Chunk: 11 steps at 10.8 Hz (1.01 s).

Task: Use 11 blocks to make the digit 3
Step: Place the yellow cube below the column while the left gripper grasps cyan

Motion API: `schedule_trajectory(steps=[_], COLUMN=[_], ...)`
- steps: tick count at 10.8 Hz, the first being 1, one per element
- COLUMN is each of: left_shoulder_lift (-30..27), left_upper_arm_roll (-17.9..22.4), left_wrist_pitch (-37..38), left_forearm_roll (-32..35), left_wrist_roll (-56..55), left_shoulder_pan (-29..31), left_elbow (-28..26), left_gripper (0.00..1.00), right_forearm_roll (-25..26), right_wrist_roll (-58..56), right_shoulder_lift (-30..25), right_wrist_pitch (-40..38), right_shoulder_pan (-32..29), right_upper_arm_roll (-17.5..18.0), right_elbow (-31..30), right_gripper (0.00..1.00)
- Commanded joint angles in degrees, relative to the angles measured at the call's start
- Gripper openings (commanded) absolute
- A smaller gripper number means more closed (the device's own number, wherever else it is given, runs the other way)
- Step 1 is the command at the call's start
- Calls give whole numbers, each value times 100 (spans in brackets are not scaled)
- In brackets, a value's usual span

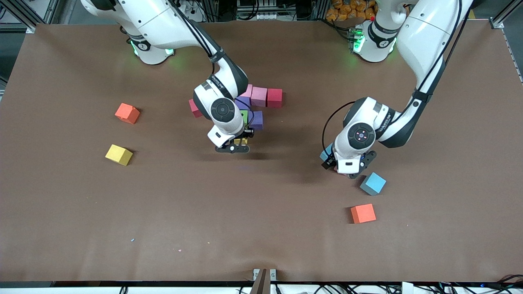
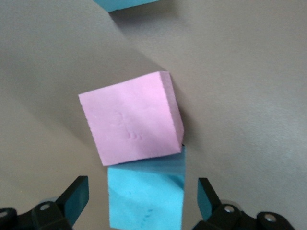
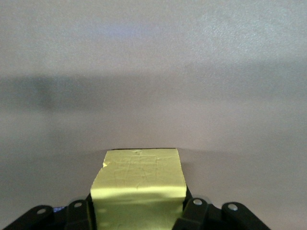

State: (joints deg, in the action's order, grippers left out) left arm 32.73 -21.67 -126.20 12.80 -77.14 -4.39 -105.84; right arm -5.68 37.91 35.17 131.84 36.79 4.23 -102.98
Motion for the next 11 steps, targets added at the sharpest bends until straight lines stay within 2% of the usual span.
schedule_trajectory(steps=[1, 3, 4, 5, 6, 7, 8, 9, 10, 11], left_shoulder_lift=[-100, -56, -4, 49, 50, 67, 59, 50, 24, -3], left_upper_arm_roll=[-65, -65, -65, -65, -65, -65, -65, -65, -65, -74], left_wrist_pitch=[-98, -264, -404, -527, -537, -546, -537, -537, -537, -503], left_forearm_roll=[153, 153, 153, 153, 170, 188, 179, 188, 188, 179], left_wrist_roll=[6, -72, -90, -116, -125, -134, -160, -404, -694, -958], left_shoulder_pan=[61, 44, 0, -18, -1, -18, -9, -18, -105, -158], left_elbow=[-200, -200, -226, -279, -288, -288, -297, -288, -279, -218], left_gripper=[100, 100, 100, 100, 100, 68, 42, 21, 7, 6], right_forearm_roll=[5, 23, 23, 31, 75, 75, 75, 75, 75, 84], right_wrist_roll=[112, 112, 112, 103, 103, 86, 77, 85, 42, 24], right_shoulder_lift=[60, 78, 87, 113, 105, 78, -9, -210, -429, -632], right_wrist_pitch=[-44, -36, -36, -44, -53, -71, -158, -350, -552, -780], right_shoulder_pan=[117, 117, 117, 117, 117, 100, 74, 30, -40, -171], right_upper_arm_roll=[-36, -45, -45, -45, -45, -45, -45, -54, -71, -71], right_elbow=[50, 41, 32, 32, 32, 32, 50, 67, 59, 50], right_gripper=[7, 9, 15, 49, 99, 100, 100, 100, 100, 100])
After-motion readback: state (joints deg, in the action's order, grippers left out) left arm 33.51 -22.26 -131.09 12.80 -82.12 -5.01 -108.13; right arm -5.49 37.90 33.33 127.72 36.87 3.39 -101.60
